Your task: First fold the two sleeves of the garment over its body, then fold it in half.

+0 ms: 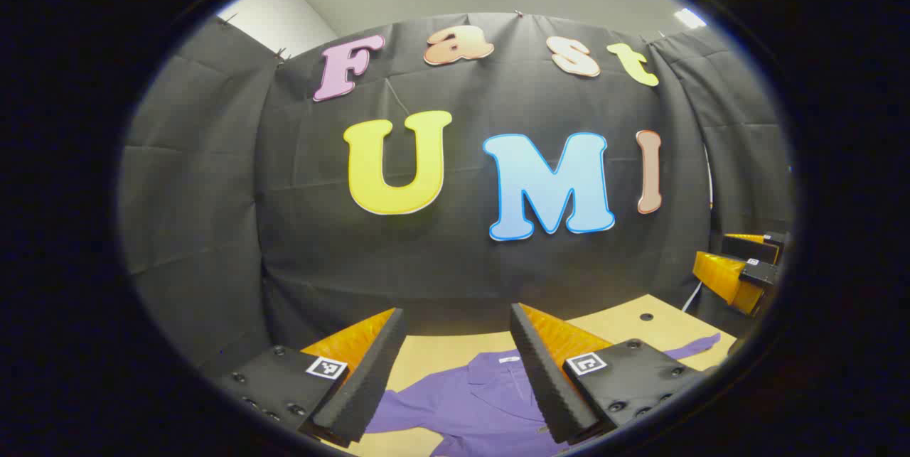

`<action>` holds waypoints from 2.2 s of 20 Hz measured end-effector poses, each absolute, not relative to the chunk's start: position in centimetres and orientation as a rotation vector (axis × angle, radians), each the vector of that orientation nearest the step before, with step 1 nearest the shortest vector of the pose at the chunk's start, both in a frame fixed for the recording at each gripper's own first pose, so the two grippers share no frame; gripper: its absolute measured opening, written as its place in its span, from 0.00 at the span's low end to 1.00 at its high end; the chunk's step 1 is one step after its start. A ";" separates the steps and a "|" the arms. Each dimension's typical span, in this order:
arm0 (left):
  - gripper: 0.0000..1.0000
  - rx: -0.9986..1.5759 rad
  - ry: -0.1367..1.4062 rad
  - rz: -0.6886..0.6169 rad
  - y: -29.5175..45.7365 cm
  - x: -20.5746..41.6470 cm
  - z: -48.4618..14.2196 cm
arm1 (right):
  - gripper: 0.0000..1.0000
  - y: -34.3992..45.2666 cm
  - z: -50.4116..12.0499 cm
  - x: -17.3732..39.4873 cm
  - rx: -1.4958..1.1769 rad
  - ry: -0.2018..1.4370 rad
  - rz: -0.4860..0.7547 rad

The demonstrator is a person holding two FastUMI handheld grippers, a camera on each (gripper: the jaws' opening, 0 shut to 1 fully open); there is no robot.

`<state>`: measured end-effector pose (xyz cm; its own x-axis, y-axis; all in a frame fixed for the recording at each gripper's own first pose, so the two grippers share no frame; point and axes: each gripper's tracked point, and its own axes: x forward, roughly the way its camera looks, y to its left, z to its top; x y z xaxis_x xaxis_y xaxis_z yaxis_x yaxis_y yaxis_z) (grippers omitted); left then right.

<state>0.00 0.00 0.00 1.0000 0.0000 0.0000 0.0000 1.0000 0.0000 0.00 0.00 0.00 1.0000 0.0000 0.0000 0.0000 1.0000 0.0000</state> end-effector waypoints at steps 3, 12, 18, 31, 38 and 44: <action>0.97 0.003 -0.006 0.007 0.1 -0.1 0.1 | 0.96 -0.2 0.1 0.1 0.004 0.000 -0.002; 0.97 -0.004 -0.004 0.037 0.9 -1.0 0.1 | 0.96 -0.7 0.0 -0.3 0.010 0.002 -0.001; 0.97 -0.019 0.002 0.043 0.7 -1.3 -0.1 | 0.95 -2.4 -1.5 -0.6 0.018 0.026 -0.023; 0.97 -0.017 0.019 0.072 0.4 -1.8 -0.5 | 0.96 -14.0 -10.9 -1.0 -0.019 0.196 -0.225; 0.97 -0.014 0.035 0.109 0.5 -2.3 -0.9 | 0.96 -20.2 -18.4 -0.7 0.008 0.334 -0.305; 0.97 -0.008 0.057 0.154 0.9 -2.3 -1.4 | 0.96 -24.7 -25.1 -0.3 0.044 0.461 -0.358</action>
<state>-2.35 0.92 -1.37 0.9866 0.1530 -0.0571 -0.1535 0.9881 -0.0033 -0.25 -24.71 -25.07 0.8343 -0.3278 -0.4432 0.3476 0.9368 -0.0385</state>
